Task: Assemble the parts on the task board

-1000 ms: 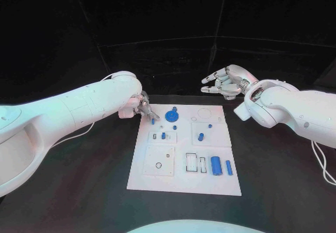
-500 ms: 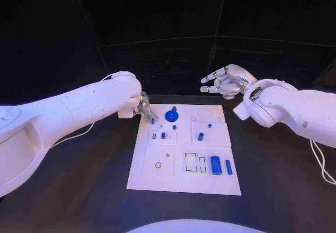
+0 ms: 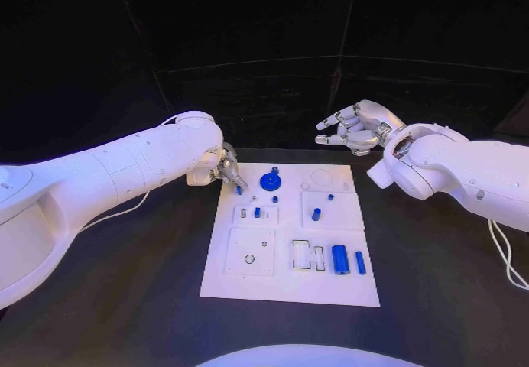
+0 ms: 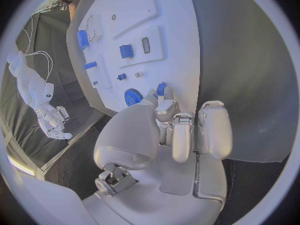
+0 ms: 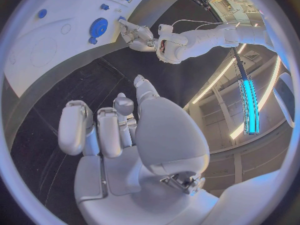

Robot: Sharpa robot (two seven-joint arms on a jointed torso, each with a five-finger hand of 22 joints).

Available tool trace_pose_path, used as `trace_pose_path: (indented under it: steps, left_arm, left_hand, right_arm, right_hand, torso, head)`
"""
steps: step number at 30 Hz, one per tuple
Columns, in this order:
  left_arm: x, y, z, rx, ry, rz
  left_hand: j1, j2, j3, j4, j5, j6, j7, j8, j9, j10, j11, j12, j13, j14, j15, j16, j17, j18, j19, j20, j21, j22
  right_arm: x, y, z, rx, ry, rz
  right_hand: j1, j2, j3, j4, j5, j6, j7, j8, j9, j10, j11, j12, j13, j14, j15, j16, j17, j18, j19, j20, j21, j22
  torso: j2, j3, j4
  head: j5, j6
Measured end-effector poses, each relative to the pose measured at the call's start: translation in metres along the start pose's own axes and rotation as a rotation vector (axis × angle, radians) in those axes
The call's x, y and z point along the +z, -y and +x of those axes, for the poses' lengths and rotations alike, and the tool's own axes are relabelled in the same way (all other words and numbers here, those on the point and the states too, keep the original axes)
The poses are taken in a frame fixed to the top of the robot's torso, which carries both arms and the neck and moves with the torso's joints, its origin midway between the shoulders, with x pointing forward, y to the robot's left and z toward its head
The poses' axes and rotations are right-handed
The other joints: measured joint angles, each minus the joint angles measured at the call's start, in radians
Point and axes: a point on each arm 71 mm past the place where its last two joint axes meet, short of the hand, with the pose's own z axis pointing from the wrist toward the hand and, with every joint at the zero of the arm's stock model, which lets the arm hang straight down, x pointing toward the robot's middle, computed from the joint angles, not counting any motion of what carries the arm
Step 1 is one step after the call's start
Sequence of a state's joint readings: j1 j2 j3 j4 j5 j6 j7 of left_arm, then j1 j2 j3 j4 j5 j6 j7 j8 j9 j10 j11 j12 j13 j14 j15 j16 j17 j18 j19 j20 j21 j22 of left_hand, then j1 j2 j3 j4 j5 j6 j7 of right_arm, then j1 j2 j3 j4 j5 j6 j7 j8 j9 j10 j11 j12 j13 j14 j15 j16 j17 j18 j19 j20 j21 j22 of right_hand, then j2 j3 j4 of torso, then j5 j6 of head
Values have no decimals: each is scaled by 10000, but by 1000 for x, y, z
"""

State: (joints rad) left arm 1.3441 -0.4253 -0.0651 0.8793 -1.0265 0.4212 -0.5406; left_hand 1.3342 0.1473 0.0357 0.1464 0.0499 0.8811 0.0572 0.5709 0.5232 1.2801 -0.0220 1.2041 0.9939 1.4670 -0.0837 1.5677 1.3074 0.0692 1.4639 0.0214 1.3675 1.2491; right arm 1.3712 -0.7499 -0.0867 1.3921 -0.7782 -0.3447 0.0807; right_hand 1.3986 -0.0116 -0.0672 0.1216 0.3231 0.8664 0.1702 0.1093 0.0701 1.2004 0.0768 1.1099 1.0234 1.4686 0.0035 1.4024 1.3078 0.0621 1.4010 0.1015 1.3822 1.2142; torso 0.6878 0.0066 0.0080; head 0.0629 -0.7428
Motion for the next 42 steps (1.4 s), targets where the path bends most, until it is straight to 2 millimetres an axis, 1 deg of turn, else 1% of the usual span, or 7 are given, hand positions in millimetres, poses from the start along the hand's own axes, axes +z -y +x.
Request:
trace_pose_path:
  steps: [3, 11, 13, 15, 25, 38, 42]
  left_arm:
    - [0, 0, 0, -1, -10, 108]
    - [-1, -6, 0, -147, -30, 362]
    - [-2, -7, 1, -223, -19, 453]
    - [-4, -9, 1, -290, -3, 535]
    - [-19, -18, 9, -764, 110, 1100]
    - [-38, -20, 21, -1042, 862, 1674]
    - [-39, -21, 21, -1097, 1100, 1702]
  left_hand:
    - [308, 74, 408, -263, -37, 18, -18, -63, -51, -30, -26, -8, -12, 0, 0, 0, 0, 0, 0, 0, 0, -9]
    - [420, 73, 847, 175, -77, 21, -21, 236, -35, -46, -9, -121, -93, 0, 1, 0, 0, 0, 0, 0, -43, -40]
    - [294, -51, 1032, 271, -76, -3, -46, 348, 232, -45, -8, -121, -101, 0, 1, 0, 0, -1, 0, 0, -81, -50]
    - [-31, -334, 1895, -107, -76, -16, -60, 451, 314, -44, -7, -121, -136, 0, 1, 0, 0, -1, 0, 0, -81, -49]
    - [-550, -804, 2981, -200, -77, -53, -96, 617, 470, 14, -64, -162, -152, 0, 0, 0, 0, 0, 0, 0, -81, -49]
    - [-767, -1024, 3471, -347, -94, -77, -115, 693, 540, 14, -63, -269, -346, 0, 0, 0, 0, 0, 0, 0, -81, 2]
    - [-711, -1333, 3525, -400, -64, -97, -134, 704, 566, 8, -69, -446, -530, 0, 0, 0, 0, -1, 0, 0, -81, 15]
  right_arm:
    - [0, 0, 0, -6, 13, 12]
    - [0, 1, -1, -13, 32, 30]
    - [0, 1, -1, -15, 37, 34]
    - [0, 2, -2, -16, 41, 38]
    - [0, 3, -3, -27, 73, 73]
    - [-2, 5, -6, -44, 125, 129]
    - [-2, 5, -6, -44, 124, 129]
  right_hand:
    - [0, 0, 0, 0, 0, 0, 0, 0, 0, 0, 0, 0, 1, 0, 0, -3, -1, 1, 0, 0, 0, 0]
    - [0, 0, 0, 0, 0, 0, 0, 0, 0, 0, 0, 0, 1, 0, 0, -3, -1, 0, 0, 0, 0, 0]
    - [0, 0, 0, 0, 0, 0, 0, 0, 0, 0, 0, 0, 1, 0, 0, -3, -1, 0, 0, 0, 0, 0]
    - [0, 0, 0, 0, 0, 0, 0, 0, 0, 0, 0, 0, 1, 0, 0, -3, -1, 0, 0, 0, 0, 0]
    - [0, 0, 0, 0, 0, 0, 0, 0, 0, 0, 0, 0, 2, 0, 0, -2, -3, 0, 0, 0, -28, 1]
    - [0, 0, 0, 0, 0, 0, 0, 0, 0, 0, 0, 0, 2, 0, 0, -1, -3, 0, 0, 0, -38, 1]
    - [0, 0, 0, 0, 0, 0, 0, 0, 0, 0, 0, 0, 3, 0, 0, -1, -3, 0, 0, 0, -38, -2]
  torso:
    - [0, 0, 0]
    - [1, 1, 0]
    - [1, 1, 0]
    - [-1, 1, 0]
    - [-14, 7, 14]
    - [-22, -5, 27]
    - [-22, -4, 24]
  head:
    - [-24, -1]
    - [-50, -27]
    - [-53, -35]
    - [-48, -36]
    - [-22, -24]
    - [30, -2]
    - [55, 3]
